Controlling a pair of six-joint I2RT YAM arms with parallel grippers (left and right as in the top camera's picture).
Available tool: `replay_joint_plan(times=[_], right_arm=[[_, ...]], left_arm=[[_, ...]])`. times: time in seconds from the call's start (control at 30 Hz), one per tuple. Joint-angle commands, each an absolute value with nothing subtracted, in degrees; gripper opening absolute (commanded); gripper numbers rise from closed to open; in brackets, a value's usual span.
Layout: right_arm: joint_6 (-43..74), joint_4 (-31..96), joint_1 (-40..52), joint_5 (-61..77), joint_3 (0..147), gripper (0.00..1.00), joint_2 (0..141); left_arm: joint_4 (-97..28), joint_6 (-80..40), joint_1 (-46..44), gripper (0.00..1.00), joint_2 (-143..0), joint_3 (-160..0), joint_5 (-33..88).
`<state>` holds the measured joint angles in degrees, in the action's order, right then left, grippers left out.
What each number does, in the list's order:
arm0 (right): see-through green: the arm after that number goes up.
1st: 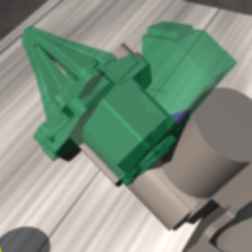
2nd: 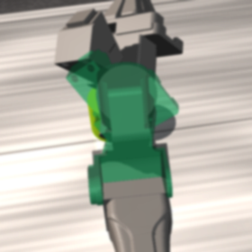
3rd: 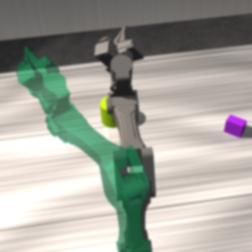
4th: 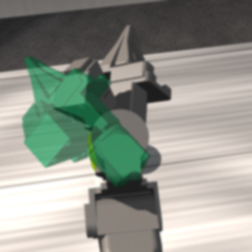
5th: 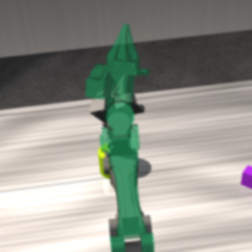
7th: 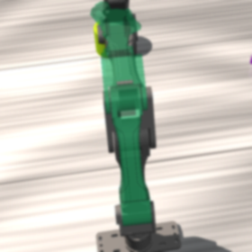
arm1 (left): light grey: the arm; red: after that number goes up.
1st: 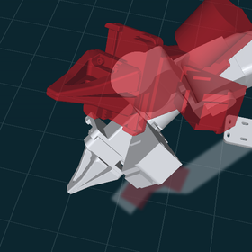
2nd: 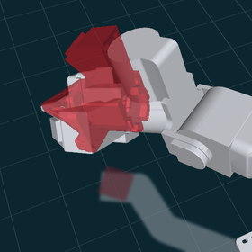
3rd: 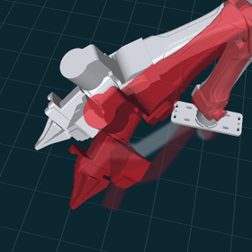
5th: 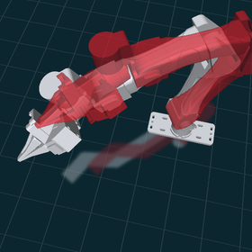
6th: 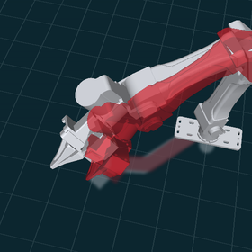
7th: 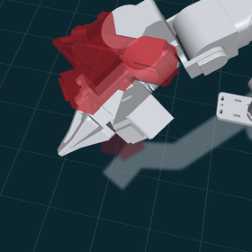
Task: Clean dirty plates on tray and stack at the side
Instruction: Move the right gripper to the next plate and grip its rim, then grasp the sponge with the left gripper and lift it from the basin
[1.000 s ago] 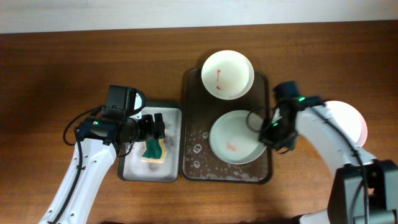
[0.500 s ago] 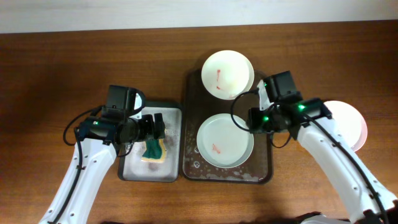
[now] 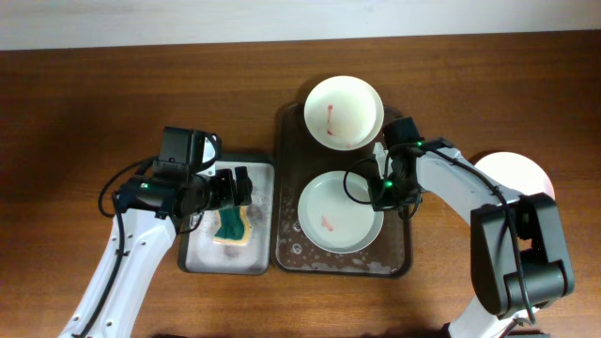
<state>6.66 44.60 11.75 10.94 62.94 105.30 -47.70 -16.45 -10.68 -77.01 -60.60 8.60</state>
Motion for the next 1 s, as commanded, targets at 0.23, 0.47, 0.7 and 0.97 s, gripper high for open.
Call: replay_joint_plan(times=[0.23,0.47,0.7,0.97], right_arm=[[22.11,47.35,10.50,7.73,62.63,0.04,105.47],[18.81,47.97,10.48,7.73,62.63,0.04,105.47],[18.83,48.18,10.48,7.73,62.63,0.04,105.47],[18.83,48.69,10.48,7.73,62.63,0.04,105.47]], left_arm=[[-38.06,-16.16,-14.39,0.88,-77.17,-47.24,-0.03],[-24.43,-20.32,-14.59,0.11,-88.18,-37.50,2.46],[-32.01,-20.25,-14.59,0.00,-90.32,-43.70,8.36],[-43.13,-19.62,-14.59,0.64,-90.32,-58.00,-6.66]])
